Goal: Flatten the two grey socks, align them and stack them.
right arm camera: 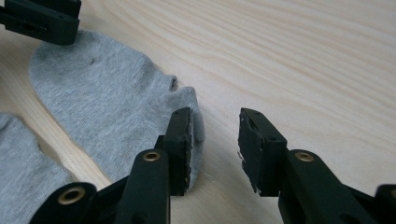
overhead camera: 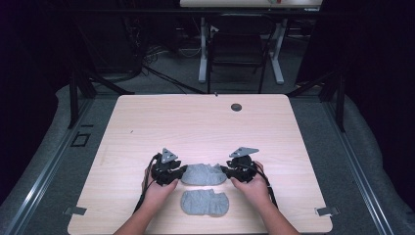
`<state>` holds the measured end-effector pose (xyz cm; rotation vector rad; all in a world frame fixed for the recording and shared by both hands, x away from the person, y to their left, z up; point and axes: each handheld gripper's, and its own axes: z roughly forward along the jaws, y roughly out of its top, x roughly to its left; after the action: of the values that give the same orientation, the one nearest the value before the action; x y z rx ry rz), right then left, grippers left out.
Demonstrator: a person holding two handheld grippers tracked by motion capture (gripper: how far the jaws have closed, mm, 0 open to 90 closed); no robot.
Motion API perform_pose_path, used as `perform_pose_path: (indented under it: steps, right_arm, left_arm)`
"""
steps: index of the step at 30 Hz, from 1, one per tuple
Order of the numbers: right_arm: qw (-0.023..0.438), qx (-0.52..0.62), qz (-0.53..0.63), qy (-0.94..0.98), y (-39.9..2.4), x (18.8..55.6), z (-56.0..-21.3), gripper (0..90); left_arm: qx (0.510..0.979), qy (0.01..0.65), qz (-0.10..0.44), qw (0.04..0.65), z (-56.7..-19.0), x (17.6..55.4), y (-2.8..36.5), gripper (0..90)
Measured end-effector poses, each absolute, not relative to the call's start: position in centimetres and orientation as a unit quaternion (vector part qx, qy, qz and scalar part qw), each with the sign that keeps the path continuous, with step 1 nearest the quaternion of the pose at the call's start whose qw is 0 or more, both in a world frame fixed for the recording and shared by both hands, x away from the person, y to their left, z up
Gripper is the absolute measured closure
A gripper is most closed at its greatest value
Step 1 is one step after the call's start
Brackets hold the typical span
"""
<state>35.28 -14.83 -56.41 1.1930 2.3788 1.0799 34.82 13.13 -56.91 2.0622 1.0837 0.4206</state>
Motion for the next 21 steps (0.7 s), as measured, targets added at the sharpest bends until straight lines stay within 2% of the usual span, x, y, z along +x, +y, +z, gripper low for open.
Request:
perform_pose_path:
  steps: [4,12,21]
  right_arm:
    - [0.122,0.412,0.372,0.823,-14.57,35.49,-56.83,65.5]
    - [0.116,0.406,0.364,0.830,-14.35,35.27,-56.81,85.2]
    - [0.116,0.401,0.368,0.831,-14.32,35.07,-56.66,88.6]
  left_arm:
    - [0.812,0.423,0.159,0.369,-57.42,34.86,13.12,67.8]
    - [0.815,0.419,0.159,0.368,-57.61,34.77,13.07,82.1]
    - [0.814,0.418,0.156,0.371,-57.49,34.66,13.18,87.4]
